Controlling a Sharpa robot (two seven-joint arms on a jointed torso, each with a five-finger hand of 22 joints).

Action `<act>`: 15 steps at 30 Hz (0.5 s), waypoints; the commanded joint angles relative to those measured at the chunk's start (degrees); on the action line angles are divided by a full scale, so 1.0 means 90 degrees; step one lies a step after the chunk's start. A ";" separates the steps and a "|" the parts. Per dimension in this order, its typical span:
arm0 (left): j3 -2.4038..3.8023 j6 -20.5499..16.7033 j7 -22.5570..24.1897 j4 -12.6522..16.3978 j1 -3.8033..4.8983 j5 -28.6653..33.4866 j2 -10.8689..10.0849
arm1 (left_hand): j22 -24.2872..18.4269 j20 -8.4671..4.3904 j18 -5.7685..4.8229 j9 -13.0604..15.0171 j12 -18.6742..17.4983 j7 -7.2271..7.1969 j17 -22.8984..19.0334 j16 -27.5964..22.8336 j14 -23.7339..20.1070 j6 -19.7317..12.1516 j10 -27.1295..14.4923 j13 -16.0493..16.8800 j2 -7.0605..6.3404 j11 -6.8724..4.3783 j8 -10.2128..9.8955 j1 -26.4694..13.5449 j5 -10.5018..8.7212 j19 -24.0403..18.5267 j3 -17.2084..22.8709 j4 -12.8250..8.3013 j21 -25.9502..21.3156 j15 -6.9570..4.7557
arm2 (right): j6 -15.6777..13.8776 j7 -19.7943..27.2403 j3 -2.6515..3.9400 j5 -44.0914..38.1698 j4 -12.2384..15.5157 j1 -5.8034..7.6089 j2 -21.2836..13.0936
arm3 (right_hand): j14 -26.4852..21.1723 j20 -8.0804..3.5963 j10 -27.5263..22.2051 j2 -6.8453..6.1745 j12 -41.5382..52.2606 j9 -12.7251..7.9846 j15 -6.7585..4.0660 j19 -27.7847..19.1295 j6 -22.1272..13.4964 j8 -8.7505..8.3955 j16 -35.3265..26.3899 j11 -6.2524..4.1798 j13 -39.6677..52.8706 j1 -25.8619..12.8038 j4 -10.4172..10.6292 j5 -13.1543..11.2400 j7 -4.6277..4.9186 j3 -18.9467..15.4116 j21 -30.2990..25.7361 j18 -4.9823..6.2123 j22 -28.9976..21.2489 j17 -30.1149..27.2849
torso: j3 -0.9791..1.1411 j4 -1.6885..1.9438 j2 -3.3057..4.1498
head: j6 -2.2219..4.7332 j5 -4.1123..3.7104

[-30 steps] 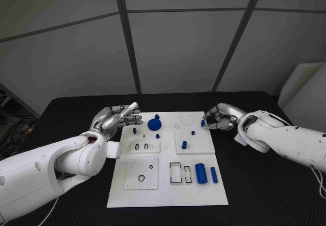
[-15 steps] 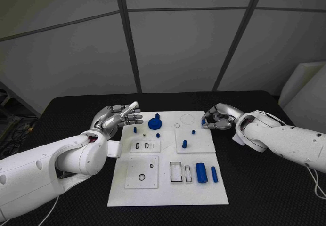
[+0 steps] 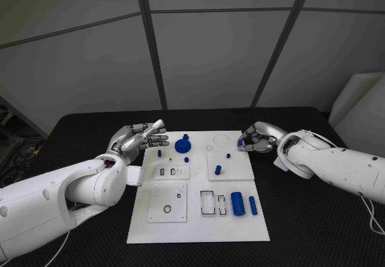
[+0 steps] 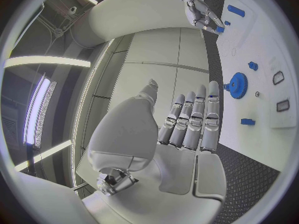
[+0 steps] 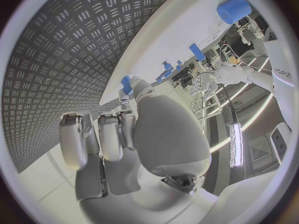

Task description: Assemble the parts on the task board

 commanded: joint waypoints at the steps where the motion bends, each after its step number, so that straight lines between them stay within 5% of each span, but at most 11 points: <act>1: 0.0005 0.0083 0.0014 0.0003 0.0005 -0.0024 0.0007 | -0.0010 0.0002 -0.0075 -0.0007 -0.0022 0.0096 0.0008 -0.0034 -0.0024 0.0001 -0.0009 -0.0006 0.0067 0.0022 -0.0023 0.0011 -0.0014 -0.0040 -0.0001 -0.0051 -0.0038 0.0009 | 0.0016 0.0010 0.0001 0.0014 -0.0002 0.0009 0.0013 | 0.0590 -0.0044 0.0115 0.0107 0.0033 0.0012 -0.0055 0.0625 0.0121 0.0064 0.0015 -0.0047 0.0953 0.0009 -0.0040 -0.0026 -0.0024 0.0031 0.0022 -0.0085 0.1638 0.1250 | 0.0000 0.0001 -0.0002 | -0.0004 0.0000; 15: 0.0006 0.0095 -0.0002 0.0001 0.0004 -0.0024 0.0003 | -0.0011 0.0005 -0.0073 -0.0006 -0.0033 0.0095 0.0014 -0.0044 -0.0017 0.0005 -0.0005 -0.0004 0.0079 0.0019 -0.0031 0.0020 -0.0015 -0.0053 -0.0002 -0.0068 -0.0041 0.0008 | -0.0384 -0.0028 0.0002 0.0023 0.0030 0.0008 0.0014 | 0.0599 -0.0146 0.0191 0.0276 0.0115 0.0081 -0.0180 0.0658 0.0516 0.0245 0.0030 -0.0191 0.1038 0.0083 -0.0130 -0.0070 -0.0196 0.0133 0.0042 -0.0096 0.1676 0.1288 | 0.0003 0.0001 -0.0004 | -0.0011 -0.0006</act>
